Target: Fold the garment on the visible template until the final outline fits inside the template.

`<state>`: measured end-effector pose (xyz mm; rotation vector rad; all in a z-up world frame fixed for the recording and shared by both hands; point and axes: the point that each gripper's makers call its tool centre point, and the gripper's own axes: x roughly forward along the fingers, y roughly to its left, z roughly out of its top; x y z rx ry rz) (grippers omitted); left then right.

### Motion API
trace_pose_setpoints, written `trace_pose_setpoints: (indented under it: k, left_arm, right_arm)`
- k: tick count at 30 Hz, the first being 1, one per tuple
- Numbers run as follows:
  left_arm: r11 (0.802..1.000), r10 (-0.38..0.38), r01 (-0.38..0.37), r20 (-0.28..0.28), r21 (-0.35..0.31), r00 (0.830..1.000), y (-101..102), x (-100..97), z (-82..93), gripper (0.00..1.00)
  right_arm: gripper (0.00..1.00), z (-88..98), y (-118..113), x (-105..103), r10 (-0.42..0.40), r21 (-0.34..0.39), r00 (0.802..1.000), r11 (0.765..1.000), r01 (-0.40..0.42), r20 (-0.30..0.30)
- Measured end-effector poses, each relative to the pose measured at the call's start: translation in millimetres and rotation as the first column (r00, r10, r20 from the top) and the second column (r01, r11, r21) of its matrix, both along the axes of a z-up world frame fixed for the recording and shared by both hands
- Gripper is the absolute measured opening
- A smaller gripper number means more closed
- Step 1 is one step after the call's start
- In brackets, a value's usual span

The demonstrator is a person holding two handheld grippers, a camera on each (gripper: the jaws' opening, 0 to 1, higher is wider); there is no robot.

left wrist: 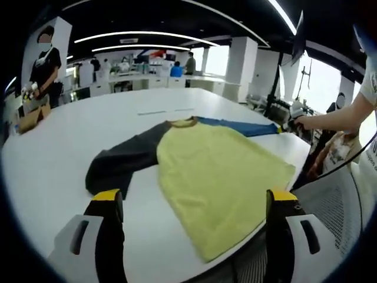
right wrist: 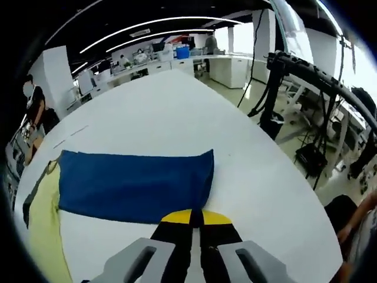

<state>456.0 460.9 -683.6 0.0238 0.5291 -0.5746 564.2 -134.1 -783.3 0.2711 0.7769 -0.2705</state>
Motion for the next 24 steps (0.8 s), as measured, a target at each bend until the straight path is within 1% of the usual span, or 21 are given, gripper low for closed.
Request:
trace_pose_setpoints:
  k: [6,9,14,17,21,23,24]
  left_arm:
    - [1.0,-0.01,0.01,0.003,0.005,1.0,-4,-2.3,2.9,0.99]
    - [1.0,-0.01,0.01,0.001,0.002,1.0,-5,-3.0,3.1,0.99]
    - [1.0,-0.015,0.015,0.005,-0.002,1.0,-7,-3.9,4.7,0.99]
    - [1.0,-0.016,0.016,0.008,-0.003,1.0,-7,-4.5,5.6,0.99]
    - [1.0,-0.018,0.018,0.006,-0.001,1.0,-6,-5.3,5.2,0.99]
    - [1.0,-0.017,0.017,0.005,-0.003,1.0,-6,-5.3,5.2,0.99]
    - [1.0,-0.018,0.018,0.006,-0.005,1.0,-6,-5.2,5.3,0.99]
  right_arm:
    - [0.0,14.2,8,8,0.017,0.014,0.999,1.0,-0.018,0.045]
    - [0.0,23.7,13,16,0.044,0.02,0.996,0.999,-0.045,0.071]
    - [0.0,33.1,25,24,0.104,0.004,0.992,0.994,-0.105,0.078]
    - [0.0,41.3,35,32,0.132,0.007,0.987,0.991,-0.133,0.096]
    - [0.0,48.9,48,40,0.199,-0.028,0.975,0.98,-0.197,0.095]
    - [0.0,54.1,56,45,0.212,-0.019,0.971,0.977,-0.211,0.113]
    - [0.0,57.9,59,49,0.22,-0.012,0.966,0.975,-0.22,0.139]
